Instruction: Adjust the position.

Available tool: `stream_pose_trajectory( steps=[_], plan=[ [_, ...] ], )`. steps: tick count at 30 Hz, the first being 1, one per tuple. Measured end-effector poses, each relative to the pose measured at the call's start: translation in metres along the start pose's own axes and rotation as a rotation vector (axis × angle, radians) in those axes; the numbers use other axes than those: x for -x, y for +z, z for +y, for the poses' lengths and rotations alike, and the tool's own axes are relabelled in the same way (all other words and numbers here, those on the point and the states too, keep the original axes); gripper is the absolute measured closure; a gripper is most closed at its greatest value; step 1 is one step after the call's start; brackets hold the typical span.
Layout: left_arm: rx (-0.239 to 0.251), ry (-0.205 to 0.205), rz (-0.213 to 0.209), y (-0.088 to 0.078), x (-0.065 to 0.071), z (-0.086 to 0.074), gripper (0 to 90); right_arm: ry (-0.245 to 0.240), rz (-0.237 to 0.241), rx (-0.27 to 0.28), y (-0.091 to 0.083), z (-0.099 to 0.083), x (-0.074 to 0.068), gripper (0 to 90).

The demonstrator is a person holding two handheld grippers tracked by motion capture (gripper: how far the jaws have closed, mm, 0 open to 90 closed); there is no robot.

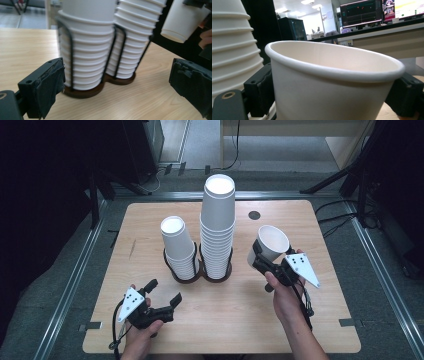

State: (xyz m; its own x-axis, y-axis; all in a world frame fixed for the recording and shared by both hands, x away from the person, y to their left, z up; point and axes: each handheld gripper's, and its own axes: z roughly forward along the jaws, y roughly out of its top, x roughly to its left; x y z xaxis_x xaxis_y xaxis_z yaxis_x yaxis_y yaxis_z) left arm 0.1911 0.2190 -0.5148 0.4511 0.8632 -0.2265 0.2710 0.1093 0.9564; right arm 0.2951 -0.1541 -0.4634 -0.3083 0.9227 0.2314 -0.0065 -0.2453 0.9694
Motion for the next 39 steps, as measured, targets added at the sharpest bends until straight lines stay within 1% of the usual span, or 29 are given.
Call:
stream_pose_trajectory(
  steps=[1, 2, 4, 6, 7, 9, 10, 11, 12, 13, 14, 15, 16, 17, 18, 19, 20, 21, 22, 23, 25, 27, 28, 29, 31, 34, 35, 38, 39],
  plan=[
    [0.0, 0.0, 0.0, 0.0, 0.0, 0.0, 0.7, 0.0, 0.0, 0.0, 0.0, 0.0, 0.0, 11.5],
    [0.001, -0.017, 0.018, -0.003, -0.007, -0.001, 0.7, -0.015, -0.01, -0.006, 0.004, -0.003, 0.003, 11.5],
    [0.001, -0.03, 0.029, -0.005, -0.013, -0.003, 0.7, -0.028, -0.019, -0.01, 0.009, -0.006, 0.007, 11.5],
    [-0.001, -0.035, 0.035, -0.007, -0.016, -0.004, 0.7, -0.05, -0.024, -0.013, 0.013, -0.009, 0.01, 11.5],
    [-0.005, -0.036, 0.049, -0.009, -0.021, -0.005, 0.7, -0.058, -0.026, -0.017, 0.016, -0.01, 0.012, 11.5],
    [-0.011, -0.045, 0.061, -0.011, -0.027, -0.007, 0.7, -0.059, -0.022, -0.021, 0.02, -0.012, 0.015, 11.5],
    [-0.011, -0.045, 0.061, -0.011, -0.027, -0.007, 0.7, -0.059, -0.022, -0.021, 0.02, -0.012, 0.015, 11.5],
    [-0.019, -0.042, 0.078, -0.013, -0.029, -0.008, 0.7, -0.073, -0.024, -0.022, 0.022, -0.013, 0.017, 11.5],
    [-0.026, -0.052, 0.104, -0.014, -0.035, -0.009, 0.7, -0.092, -0.03, -0.022, 0.027, -0.015, 0.021, 11.5],
    [-0.029, -0.058, 0.114, -0.015, -0.038, -0.009, 0.7, -0.106, -0.033, -0.024, 0.029, -0.017, 0.023, 11.5],
    [-0.029, -0.058, 0.114, -0.015, -0.038, -0.009, 0.7, -0.106, -0.033, -0.024, 0.029, -0.017, 0.023, 11.5],
    [-0.032, -0.062, 0.122, -0.015, -0.04, -0.01, 0.7, -0.124, -0.041, -0.025, 0.031, -0.018, 0.025, 11.5],
    [-0.042, -0.062, 0.135, -0.017, -0.044, -0.012, 0.7, -0.155, -0.049, -0.03, 0.036, -0.022, 0.028, 11.5],
    [-0.048, -0.058, 0.139, -0.018, -0.045, -0.013, 0.7, -0.164, -0.052, -0.034, 0.038, -0.024, 0.029, 11.5],
    [-0.048, -0.058, 0.139, -0.018, -0.045, -0.013, 0.7, -0.164, -0.052, -0.034, 0.038, -0.024, 0.029, 11.5],
    [-0.055, -0.056, 0.147, -0.02, -0.049, -0.015, 0.7, -0.166, -0.051, -0.052, 0.041, -0.028, 0.032, 11.5],
    [-0.058, -0.056, 0.154, -0.021, -0.051, -0.016, 0.7, -0.142, -0.037, -0.066, 0.042, -0.029, 0.035, 11.5],
    [-0.059, -0.055, 0.166, -0.022, -0.053, -0.016, 0.7, -0.129, -0.029, -0.075, 0.043, -0.03, 0.037, 11.5],
    [-0.061, -0.054, 0.177, -0.023, -0.055, -0.016, 0.7, -0.131, -0.033, -0.08, 0.045, -0.031, 0.039, 11.5],
    [-0.06, -0.062, 0.185, -0.024, -0.058, -0.016, 0.7, -0.136, -0.034, -0.086, 0.046, -0.032, 0.041, 11.5],
    [-0.068, -0.064, 0.208, -0.025, -0.062, -0.016, 0.7, -0.123, -0.047, -0.101, 0.049, -0.033, 0.044, 11.4],
    [-0.074, -0.073, 0.222, -0.026, -0.066, -0.017, 0.7, -0.135, -0.062, -0.107, 0.052, -0.035, 0.046, 11.4],
    [-0.074, -0.073, 0.222, -0.026, -0.066, -0.017, 0.7, -0.135, -0.062, -0.107, 0.052, -0.035, 0.046, 11.4],
    [-0.084, -0.073, 0.238, -0.026, -0.069, -0.018, 0.7, -0.168, -0.072, -0.099, 0.054, -0.038, 0.048, 11.6],
    [-0.087, -0.078, 0.245, -0.027, -0.071, -0.019, 0.7, -0.195, -0.073, -0.095, 0.056, -0.04, 0.048, 11.6],
    [-0.093, -0.087, 0.252, -0.026, -0.073, -0.019, 0.8, -0.206, -0.079, -0.103, 0.06, -0.044, 0.05, 11.6],
    [-0.093, -0.087, 0.252, -0.026, -0.073, -0.019, 0.7, -0.206, -0.079, -0.103, 0.06, -0.044, 0.05, 11.6],
    [-0.1, -0.083, 0.258, -0.026, -0.073, -0.021, 0.7, -0.234, -0.084, -0.12, 0.064, -0.049, 0.054, 11.6],
    [-0.111, -0.068, 0.264, -0.025, -0.072, -0.022, 0.7, -0.234, -0.085, -0.124, 0.065, -0.05, 0.055, 11.6]
  ],
)
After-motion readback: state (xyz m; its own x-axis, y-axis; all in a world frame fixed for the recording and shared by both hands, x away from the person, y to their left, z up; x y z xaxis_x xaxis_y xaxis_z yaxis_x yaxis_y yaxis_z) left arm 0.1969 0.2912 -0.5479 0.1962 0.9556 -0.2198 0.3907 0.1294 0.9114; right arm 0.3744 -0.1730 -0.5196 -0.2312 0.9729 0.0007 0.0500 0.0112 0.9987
